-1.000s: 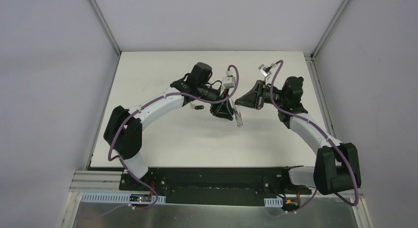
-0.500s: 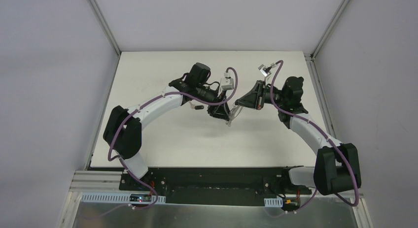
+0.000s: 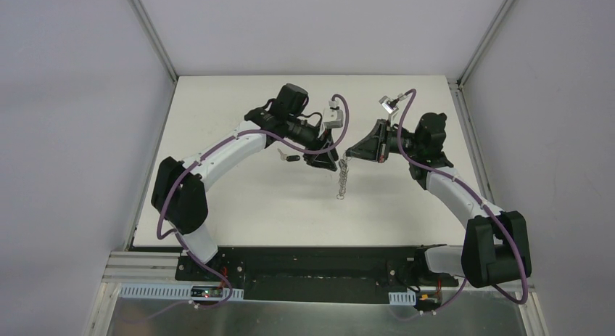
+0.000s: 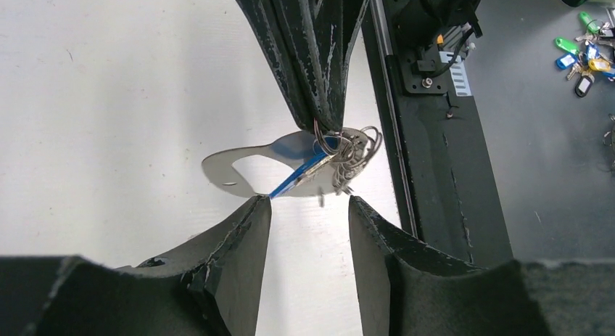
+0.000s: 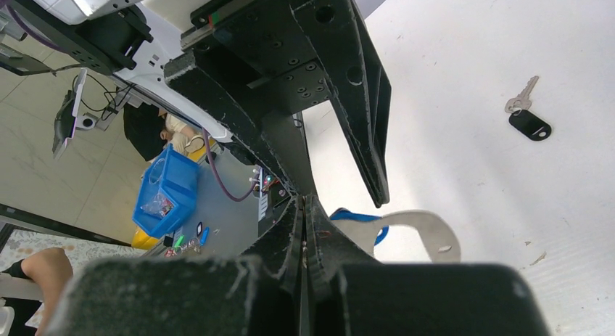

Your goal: Put the keys on the keyring

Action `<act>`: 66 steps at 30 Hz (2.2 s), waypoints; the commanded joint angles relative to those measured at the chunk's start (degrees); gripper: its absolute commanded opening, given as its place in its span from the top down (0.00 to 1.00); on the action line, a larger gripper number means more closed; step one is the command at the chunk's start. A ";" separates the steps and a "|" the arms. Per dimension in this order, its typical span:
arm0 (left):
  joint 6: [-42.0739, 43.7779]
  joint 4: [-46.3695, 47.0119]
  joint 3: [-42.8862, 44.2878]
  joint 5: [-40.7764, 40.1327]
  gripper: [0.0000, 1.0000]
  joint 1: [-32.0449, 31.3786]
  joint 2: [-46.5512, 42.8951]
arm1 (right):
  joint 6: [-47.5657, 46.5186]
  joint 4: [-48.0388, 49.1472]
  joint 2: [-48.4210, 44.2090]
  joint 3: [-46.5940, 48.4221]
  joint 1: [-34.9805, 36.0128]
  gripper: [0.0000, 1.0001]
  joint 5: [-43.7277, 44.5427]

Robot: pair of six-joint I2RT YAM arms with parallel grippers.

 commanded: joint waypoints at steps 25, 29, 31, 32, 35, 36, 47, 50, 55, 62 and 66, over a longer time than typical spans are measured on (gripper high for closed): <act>-7.30 8.45 -2.44 1.27 0.74 -2.40 1.29 | -1.35 1.70 -0.54 1.58 -0.30 1.00 -1.49; -5.32 5.85 -2.28 1.48 0.79 -2.38 1.12 | -1.58 1.51 -0.38 1.58 -0.26 1.00 -1.49; -4.47 4.60 -2.02 1.49 0.84 -2.25 1.03 | -1.82 1.28 -0.37 1.58 -0.29 1.00 -1.44; -4.09 3.95 -1.90 1.60 0.88 -2.21 1.08 | -1.99 1.12 -0.36 1.58 -0.27 1.00 -1.41; -2.25 0.58 -0.94 1.76 0.97 -2.03 1.22 | -2.74 0.12 -0.29 1.80 -0.28 1.00 -1.31; -1.46 -1.01 -0.37 1.72 0.99 -1.95 1.33 | -2.97 -0.06 -0.28 1.84 -0.28 1.00 -1.25; -0.27 -18.95 9.42 -5.43 1.00 -1.15 5.52 | -22.53 -23.84 -0.30 5.45 -0.32 1.00 4.83; -4.13 -24.30 13.69 -7.35 1.00 -1.15 9.61 | -25.49 -26.94 0.00 4.65 -0.23 1.00 8.93; -5.79 -29.01 15.40 -7.29 1.00 -1.06 14.51 | -24.77 -23.50 1.96 0.86 0.83 0.97 13.54; -7.15 -28.45 11.35 -5.96 1.00 0.21 15.06 | -22.47 -19.74 4.90 -1.22 0.96 0.81 14.24; -6.60 -29.51 9.79 -6.17 1.00 1.77 15.14 | -22.64 -19.88 4.06 -1.19 0.01 0.68 14.79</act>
